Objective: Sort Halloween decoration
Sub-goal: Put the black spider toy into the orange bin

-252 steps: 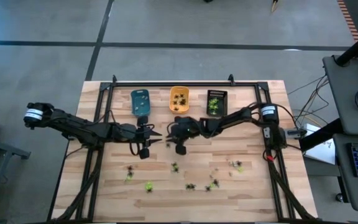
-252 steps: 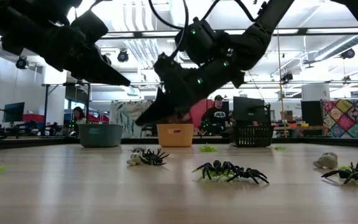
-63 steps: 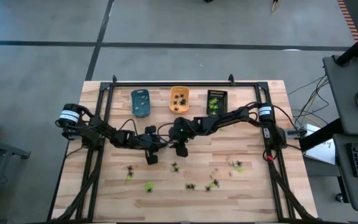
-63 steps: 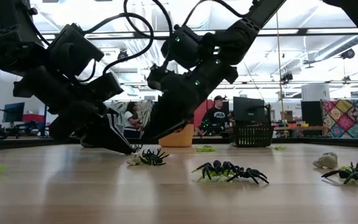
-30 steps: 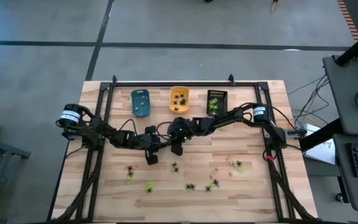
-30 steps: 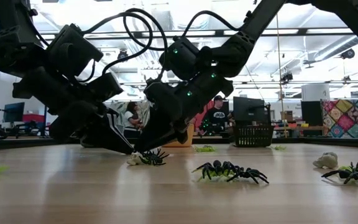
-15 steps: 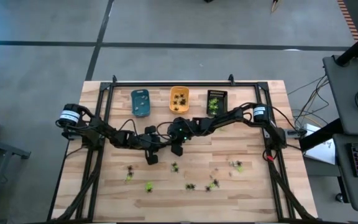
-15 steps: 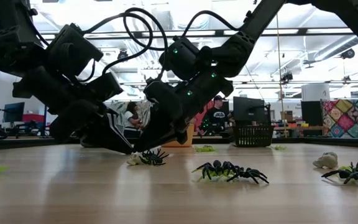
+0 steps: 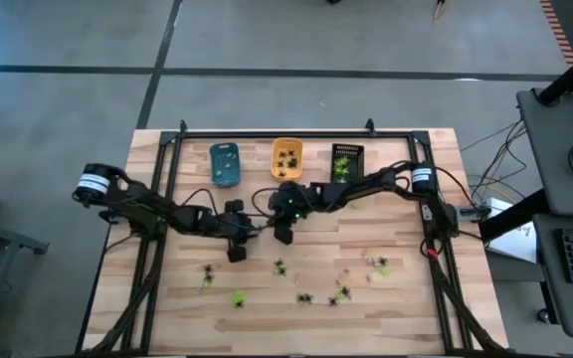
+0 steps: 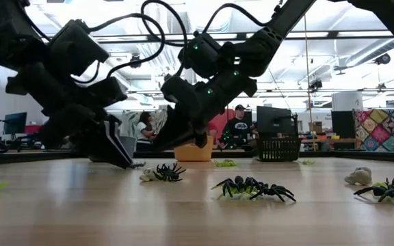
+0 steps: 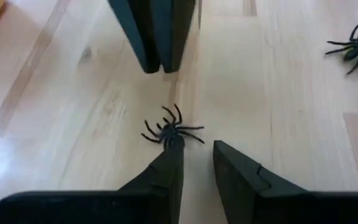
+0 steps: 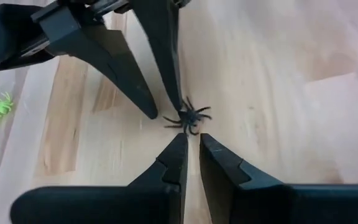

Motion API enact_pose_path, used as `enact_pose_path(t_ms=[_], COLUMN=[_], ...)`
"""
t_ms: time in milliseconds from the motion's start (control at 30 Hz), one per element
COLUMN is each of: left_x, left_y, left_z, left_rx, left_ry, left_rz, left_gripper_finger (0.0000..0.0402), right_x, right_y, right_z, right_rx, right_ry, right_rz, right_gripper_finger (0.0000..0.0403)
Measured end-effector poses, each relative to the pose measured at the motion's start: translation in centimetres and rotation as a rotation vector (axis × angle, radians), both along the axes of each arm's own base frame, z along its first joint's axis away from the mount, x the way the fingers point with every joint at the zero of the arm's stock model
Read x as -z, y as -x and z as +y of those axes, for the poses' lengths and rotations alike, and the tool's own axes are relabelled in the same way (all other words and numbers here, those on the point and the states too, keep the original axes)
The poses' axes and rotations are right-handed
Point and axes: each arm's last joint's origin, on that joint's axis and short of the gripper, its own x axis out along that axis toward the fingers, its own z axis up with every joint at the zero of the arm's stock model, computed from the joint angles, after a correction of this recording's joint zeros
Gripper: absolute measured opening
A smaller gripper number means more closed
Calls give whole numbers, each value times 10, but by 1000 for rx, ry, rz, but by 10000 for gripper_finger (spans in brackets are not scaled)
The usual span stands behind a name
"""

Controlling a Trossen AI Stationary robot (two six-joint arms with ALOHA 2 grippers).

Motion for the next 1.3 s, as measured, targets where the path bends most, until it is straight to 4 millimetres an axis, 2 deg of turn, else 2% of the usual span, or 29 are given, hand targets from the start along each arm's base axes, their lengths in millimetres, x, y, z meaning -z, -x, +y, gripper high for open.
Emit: enact_pose_path(t_ms=[167, 400, 500, 633, 900, 1033, 1200, 1300], left_x=[-2, -6, -4, -3, -2, -9, -23, -23], left_y=[4, 5, 6, 7, 7, 8, 10, 11], left_z=[0, 1, 1, 1, 1, -1, 0, 2], left_rx=[-5, 12, 12, 11, 10, 18, 22, 6], left_ry=[1, -18, -21, -20, -20, -18, -44, -90], left_rz=[35, 26, 49, 67, 68, 47, 2, 7], left_gripper_finger=[70, 43, 26, 4, 1, 0, 0, 0], right_x=[0, -5, -12, -19, -18, -14, -14, -14], right_y=[1, -1, -5, -9, -9, -8, -9, -10], right_z=[-6, -11, -11, -10, -11, -10, -6, -1], right_rx=[55, 187, 160, 159, 205, 221, 238, 246], right_ry=[-52, -239, -279, -296, -341, -360, -388, -394], right_rz=[14, 68, 77, 72, 98, 121, 128, 133], right_gripper_finger=[31, 39, 64, 117, 200, 215, 215, 215])
